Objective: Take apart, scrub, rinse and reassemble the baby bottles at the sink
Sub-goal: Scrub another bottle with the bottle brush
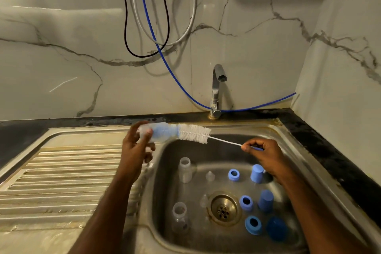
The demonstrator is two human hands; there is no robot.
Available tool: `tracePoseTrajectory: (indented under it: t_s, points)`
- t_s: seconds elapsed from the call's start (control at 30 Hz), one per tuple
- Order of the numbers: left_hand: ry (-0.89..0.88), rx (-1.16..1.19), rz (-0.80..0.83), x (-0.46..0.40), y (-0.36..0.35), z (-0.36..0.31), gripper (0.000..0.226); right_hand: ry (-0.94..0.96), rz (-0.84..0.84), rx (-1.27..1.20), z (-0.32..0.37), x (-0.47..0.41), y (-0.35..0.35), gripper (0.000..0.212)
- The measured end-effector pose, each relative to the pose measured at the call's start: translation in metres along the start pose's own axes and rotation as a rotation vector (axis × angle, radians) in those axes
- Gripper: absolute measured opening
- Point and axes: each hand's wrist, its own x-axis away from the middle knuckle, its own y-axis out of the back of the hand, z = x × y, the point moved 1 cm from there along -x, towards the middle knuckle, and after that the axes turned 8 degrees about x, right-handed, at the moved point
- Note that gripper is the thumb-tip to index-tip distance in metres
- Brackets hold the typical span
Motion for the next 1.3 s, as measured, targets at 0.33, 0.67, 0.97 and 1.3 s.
tracePoseTrajectory:
  t_s: [0.33,0.67,0.97,1.3]
  points:
    - [0.276,0.039,-0.198,-0.002,0.003,-0.001,0.063,0.133,-0.006,0.009,0.014,0.004,0.001,0.013]
    - [0.337,-0.006,-0.267,0.000,-0.001,-0.003,0.060,0.128,-0.015,-0.012,0.015,0.002,-0.003,0.012]
    - [0.368,0.019,-0.272,0.001,-0.004,0.002,0.075,0.115,-0.026,0.009,0.011,0.001,-0.003,0.012]
    - [0.285,-0.070,-0.314,0.001,-0.010,0.004,0.047,0.068,0.006,0.012,0.007,-0.002,-0.011,0.008]
